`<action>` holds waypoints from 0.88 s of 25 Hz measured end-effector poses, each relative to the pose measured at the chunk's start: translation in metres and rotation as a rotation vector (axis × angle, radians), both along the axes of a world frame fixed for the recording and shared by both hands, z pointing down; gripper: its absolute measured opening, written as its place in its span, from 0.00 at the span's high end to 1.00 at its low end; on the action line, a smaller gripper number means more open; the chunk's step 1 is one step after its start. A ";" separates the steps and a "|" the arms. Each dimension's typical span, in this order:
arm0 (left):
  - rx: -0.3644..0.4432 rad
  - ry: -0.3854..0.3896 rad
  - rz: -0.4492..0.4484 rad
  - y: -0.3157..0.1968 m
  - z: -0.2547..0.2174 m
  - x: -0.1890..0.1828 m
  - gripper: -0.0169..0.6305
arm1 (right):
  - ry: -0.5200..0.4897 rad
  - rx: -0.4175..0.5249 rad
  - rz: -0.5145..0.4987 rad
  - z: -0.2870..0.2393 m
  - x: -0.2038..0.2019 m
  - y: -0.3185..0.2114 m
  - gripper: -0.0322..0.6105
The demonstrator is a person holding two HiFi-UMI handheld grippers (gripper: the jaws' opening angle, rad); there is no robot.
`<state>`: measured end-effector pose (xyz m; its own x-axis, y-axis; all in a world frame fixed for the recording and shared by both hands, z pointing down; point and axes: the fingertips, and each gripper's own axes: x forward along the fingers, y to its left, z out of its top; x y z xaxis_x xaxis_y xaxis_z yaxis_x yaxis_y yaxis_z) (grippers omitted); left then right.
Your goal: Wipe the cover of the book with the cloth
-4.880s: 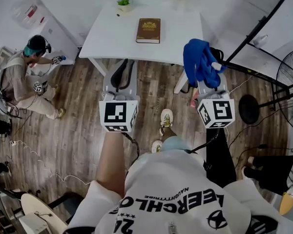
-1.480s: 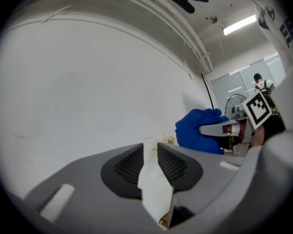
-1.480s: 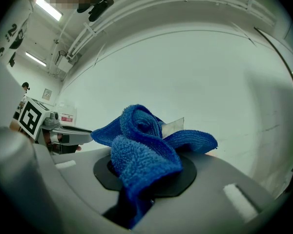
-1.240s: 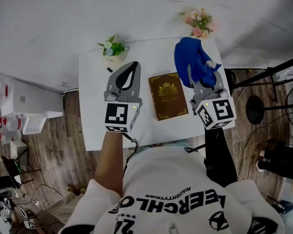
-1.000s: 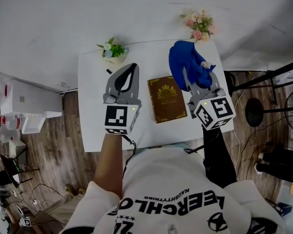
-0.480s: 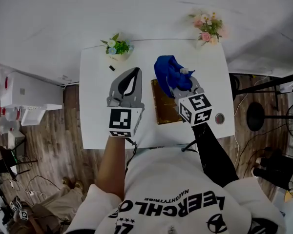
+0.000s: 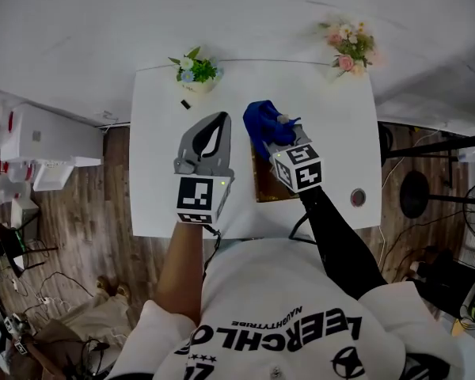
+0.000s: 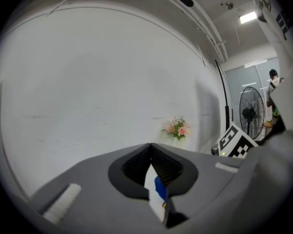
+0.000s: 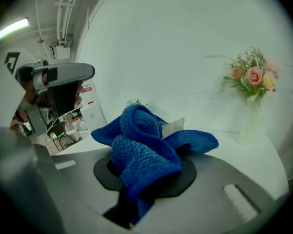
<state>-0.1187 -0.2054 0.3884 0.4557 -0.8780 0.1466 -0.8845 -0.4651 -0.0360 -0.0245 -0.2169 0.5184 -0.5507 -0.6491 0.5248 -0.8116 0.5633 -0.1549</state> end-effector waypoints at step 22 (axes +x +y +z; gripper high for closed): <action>-0.017 0.023 0.032 -0.010 0.006 0.023 0.88 | 0.127 -0.098 0.057 0.042 0.040 0.000 0.81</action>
